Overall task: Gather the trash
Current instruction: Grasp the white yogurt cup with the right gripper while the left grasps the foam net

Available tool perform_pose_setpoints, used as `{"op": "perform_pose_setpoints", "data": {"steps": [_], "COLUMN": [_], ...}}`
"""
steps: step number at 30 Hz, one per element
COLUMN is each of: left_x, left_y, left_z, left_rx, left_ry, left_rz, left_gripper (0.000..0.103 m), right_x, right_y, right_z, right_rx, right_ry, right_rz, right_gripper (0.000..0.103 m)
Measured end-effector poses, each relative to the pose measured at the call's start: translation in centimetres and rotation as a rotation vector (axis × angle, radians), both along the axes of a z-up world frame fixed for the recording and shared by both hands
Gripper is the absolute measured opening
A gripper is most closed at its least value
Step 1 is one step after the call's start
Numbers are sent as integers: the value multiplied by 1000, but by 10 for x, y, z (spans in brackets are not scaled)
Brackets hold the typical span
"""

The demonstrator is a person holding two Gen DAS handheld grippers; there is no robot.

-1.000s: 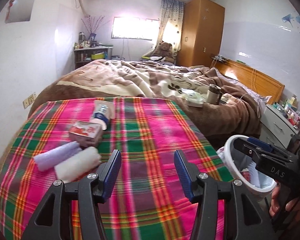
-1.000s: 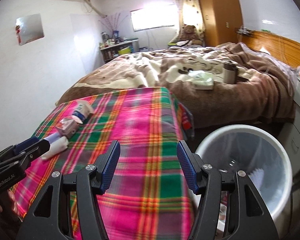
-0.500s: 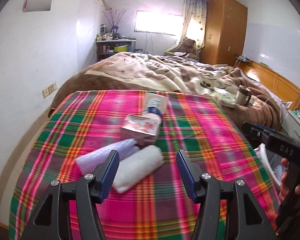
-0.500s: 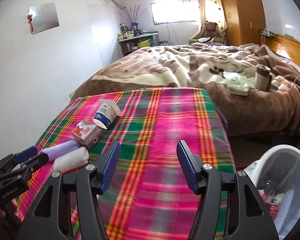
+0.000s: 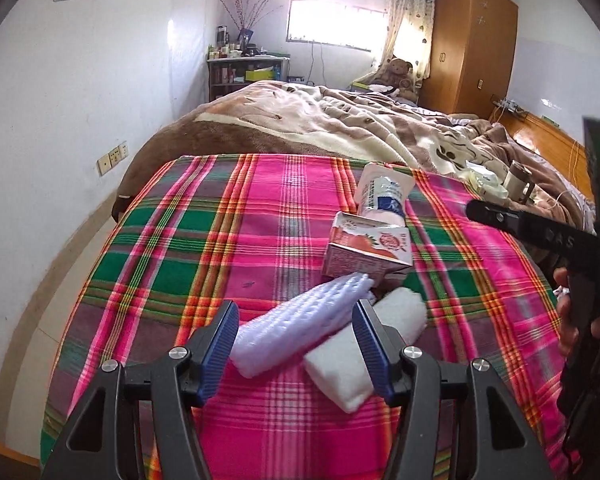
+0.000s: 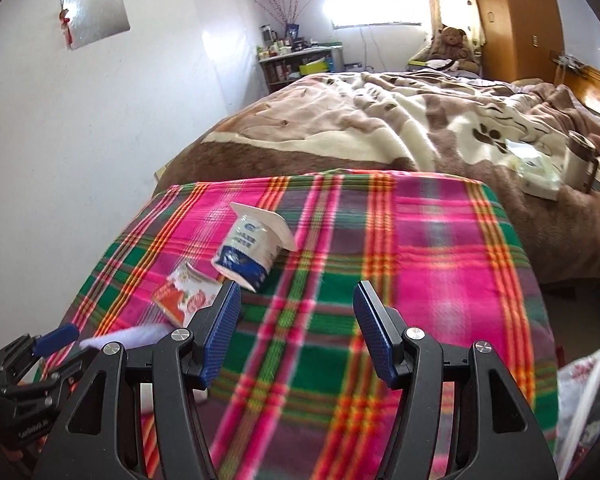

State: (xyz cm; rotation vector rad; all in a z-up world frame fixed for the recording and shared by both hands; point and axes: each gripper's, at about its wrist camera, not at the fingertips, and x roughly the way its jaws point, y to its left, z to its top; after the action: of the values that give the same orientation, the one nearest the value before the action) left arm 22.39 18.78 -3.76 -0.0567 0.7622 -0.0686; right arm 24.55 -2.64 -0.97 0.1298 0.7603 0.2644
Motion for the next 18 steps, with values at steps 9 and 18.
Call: {"op": "perform_pose_setpoints", "data": {"steps": [9, 18], "left_x": [22, 35], "left_y": [10, 10], "left_z": [-13, -24], "left_rx": [13, -1], "left_ry": [52, 86], "left_rz": [-48, -101], "left_gripper": [59, 65], "right_x": [43, 67], "right_y": [28, 46], "right_z": [-12, -26], "right_rx": [24, 35], "right_ry": [59, 110], "right_rz": [29, 29], "right_gripper": [60, 62]}}
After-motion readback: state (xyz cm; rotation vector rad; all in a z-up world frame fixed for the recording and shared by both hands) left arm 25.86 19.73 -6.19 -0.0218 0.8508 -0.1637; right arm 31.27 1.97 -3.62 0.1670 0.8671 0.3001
